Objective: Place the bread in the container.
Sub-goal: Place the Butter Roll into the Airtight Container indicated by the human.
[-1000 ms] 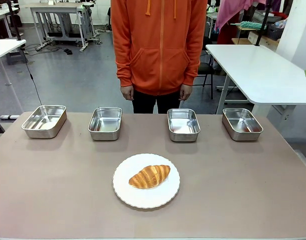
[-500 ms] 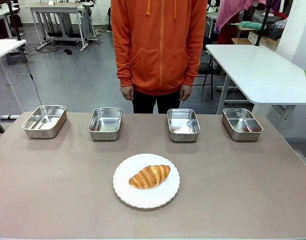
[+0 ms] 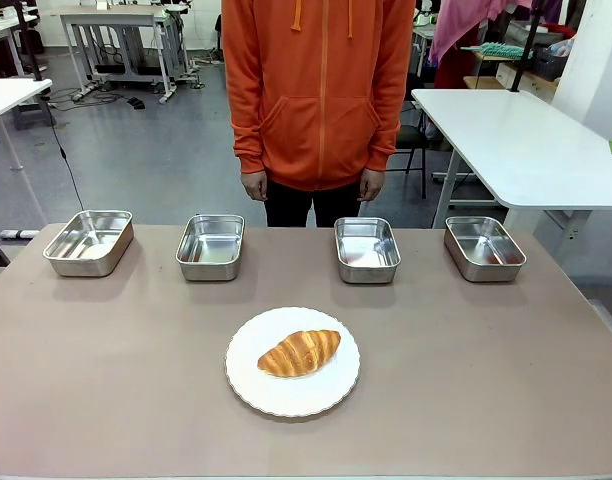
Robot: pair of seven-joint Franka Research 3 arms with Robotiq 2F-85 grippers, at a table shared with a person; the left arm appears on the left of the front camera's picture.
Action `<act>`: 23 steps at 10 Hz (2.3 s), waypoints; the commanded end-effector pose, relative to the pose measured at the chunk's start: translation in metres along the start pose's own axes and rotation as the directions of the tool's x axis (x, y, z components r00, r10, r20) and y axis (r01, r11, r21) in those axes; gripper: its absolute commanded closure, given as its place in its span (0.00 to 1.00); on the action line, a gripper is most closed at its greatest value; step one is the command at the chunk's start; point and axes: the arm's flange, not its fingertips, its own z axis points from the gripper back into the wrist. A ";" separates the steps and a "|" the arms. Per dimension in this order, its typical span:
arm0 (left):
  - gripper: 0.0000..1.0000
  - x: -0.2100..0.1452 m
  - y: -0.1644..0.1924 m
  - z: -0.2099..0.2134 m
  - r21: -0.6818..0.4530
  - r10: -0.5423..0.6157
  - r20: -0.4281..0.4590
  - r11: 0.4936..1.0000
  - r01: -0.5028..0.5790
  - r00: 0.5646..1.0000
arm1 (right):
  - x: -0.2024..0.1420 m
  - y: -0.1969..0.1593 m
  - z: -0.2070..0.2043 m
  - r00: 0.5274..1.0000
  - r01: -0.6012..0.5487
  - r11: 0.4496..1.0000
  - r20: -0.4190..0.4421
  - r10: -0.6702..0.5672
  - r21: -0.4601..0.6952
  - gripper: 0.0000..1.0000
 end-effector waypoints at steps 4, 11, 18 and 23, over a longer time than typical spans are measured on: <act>0.00 0.001 -0.001 0.000 -0.001 -0.005 0.003 1.000 0.005 1.000 | 0.002 -0.001 -0.001 1.000 -0.003 1.000 0.020 0.003 0.004 0.00; 0.00 0.001 -0.001 0.000 -0.001 -0.005 0.003 1.000 0.005 1.000 | 0.002 -0.001 -0.001 1.000 -0.003 1.000 0.020 0.003 0.004 0.00; 0.00 0.001 -0.001 0.000 -0.001 -0.005 0.003 1.000 0.005 1.000 | 0.002 -0.001 -0.001 1.000 -0.003 1.000 0.020 0.003 0.004 0.00; 0.00 0.001 -0.001 0.000 -0.001 -0.005 0.003 1.000 0.005 1.000 | 0.002 -0.001 -0.001 1.000 -0.003 1.000 0.020 0.003 0.004 0.00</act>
